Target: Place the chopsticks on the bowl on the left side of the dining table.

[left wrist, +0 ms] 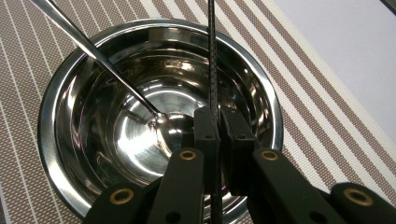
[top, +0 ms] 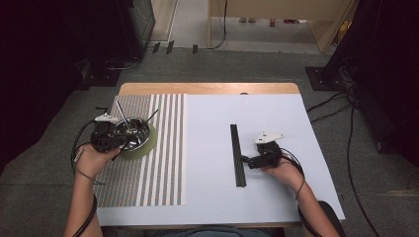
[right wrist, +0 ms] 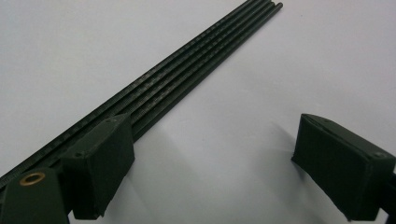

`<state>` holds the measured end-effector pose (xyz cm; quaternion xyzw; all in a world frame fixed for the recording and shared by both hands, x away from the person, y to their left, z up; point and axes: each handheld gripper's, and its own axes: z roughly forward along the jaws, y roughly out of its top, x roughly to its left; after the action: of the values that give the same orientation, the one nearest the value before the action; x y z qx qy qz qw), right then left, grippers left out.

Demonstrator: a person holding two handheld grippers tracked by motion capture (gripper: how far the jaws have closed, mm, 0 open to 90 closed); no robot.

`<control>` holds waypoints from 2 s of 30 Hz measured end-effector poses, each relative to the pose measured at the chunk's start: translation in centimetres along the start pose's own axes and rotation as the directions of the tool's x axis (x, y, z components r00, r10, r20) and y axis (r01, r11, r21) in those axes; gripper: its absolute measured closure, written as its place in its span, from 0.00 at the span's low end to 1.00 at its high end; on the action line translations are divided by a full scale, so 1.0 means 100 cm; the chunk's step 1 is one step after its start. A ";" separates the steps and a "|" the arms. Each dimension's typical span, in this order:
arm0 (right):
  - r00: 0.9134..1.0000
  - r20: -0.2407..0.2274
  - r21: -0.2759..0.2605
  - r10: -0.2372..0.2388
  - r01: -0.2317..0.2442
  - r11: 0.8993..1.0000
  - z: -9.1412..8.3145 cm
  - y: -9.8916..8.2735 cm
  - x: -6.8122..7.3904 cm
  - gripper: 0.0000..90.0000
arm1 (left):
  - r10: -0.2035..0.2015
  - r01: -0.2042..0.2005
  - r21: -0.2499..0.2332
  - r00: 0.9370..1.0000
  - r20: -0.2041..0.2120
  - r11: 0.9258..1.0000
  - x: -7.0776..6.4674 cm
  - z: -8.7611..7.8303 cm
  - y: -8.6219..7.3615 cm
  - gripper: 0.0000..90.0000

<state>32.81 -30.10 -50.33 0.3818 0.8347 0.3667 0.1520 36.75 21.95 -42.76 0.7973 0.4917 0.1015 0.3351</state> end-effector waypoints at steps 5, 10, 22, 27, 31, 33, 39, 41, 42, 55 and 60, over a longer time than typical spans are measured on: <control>1.000 -0.001 -0.001 -0.002 0.002 1.000 0.000 0.000 0.000 0.13 | 0.006 -0.006 -0.008 1.000 -0.002 1.000 0.004 0.001 0.000 0.97; 1.000 0.000 0.000 0.000 0.000 1.000 0.000 0.000 0.000 0.13 | 0.020 -0.020 -0.017 1.000 -0.018 1.000 0.010 0.002 0.001 0.97; 1.000 0.000 0.000 0.000 0.000 1.000 0.000 0.000 0.000 0.13 | 0.016 -0.018 -0.041 0.998 -0.065 0.999 0.018 0.002 0.002 0.96; 1.000 0.000 0.000 0.000 0.000 1.000 0.000 0.000 0.000 0.13 | -0.002 -0.001 -0.049 0.998 -0.062 0.999 0.019 0.002 0.002 0.90; 1.000 0.000 0.000 0.000 0.000 1.000 0.000 0.000 0.000 0.13 | -0.014 0.011 -0.054 0.999 -0.051 0.998 0.019 0.001 0.003 0.83; 1.000 0.000 0.000 0.000 0.000 1.000 0.000 0.000 0.000 0.13 | -0.020 0.017 -0.060 0.999 -0.047 0.998 0.019 0.000 0.004 0.77; 1.000 0.000 0.000 0.001 -0.001 1.000 0.000 0.000 0.000 0.13 | -0.031 0.028 -0.073 0.999 -0.036 0.997 0.016 -0.003 0.008 0.67; 1.000 0.000 0.000 0.001 -0.001 1.000 0.000 0.000 0.000 0.13 | -0.034 0.033 -0.066 0.999 -0.025 0.997 0.013 -0.002 0.010 0.61; 1.000 0.000 0.000 0.000 0.000 1.000 0.000 0.000 0.000 0.13 | -0.035 0.033 -0.062 0.999 -0.029 0.998 0.012 -0.002 0.011 0.57; 1.000 0.000 -0.001 0.000 0.000 1.000 0.000 0.000 0.000 0.13 | -0.007 0.006 -0.095 1.000 -0.004 0.995 -0.012 -0.001 0.024 0.41; 1.000 0.000 -0.001 -0.001 0.001 1.000 0.000 0.000 0.000 0.13 | -0.024 0.029 -0.127 0.999 0.042 0.991 -0.021 -0.003 0.030 0.39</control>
<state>32.82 -30.11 -50.34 0.3815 0.8347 0.3669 0.1524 37.70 19.40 -40.31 0.7694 0.4879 0.1124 0.3966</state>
